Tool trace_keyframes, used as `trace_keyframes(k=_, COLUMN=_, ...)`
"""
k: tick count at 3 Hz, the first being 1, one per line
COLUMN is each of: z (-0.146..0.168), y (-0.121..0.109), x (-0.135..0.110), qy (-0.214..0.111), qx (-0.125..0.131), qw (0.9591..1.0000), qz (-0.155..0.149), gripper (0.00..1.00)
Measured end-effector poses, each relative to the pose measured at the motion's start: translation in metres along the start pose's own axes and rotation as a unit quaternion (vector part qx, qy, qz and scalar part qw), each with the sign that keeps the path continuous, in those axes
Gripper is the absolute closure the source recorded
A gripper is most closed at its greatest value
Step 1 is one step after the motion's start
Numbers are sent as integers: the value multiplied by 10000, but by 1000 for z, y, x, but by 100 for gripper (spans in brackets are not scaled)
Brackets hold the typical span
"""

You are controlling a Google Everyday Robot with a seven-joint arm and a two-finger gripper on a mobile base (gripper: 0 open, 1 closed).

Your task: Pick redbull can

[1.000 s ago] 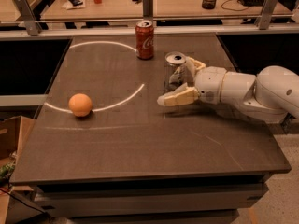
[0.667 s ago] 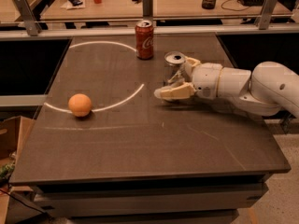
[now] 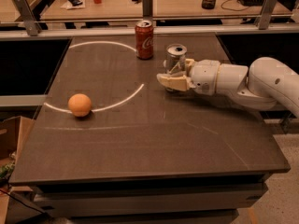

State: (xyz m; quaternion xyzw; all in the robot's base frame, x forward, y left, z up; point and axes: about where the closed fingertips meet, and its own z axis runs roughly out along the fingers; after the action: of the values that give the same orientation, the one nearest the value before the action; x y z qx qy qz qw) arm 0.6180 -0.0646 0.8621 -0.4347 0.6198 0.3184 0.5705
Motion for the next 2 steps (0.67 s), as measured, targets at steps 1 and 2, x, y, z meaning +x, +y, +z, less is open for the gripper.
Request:
trace_keyframes(k=1, z=3, y=-4, x=-10, qy=-123, qx=-91, qw=9997, qz=172, gripper=87)
trace_keyframes(k=2, z=3, y=-12, x=-35, qy=-246, qx=-214, qw=9990, qz=303, gripper=100)
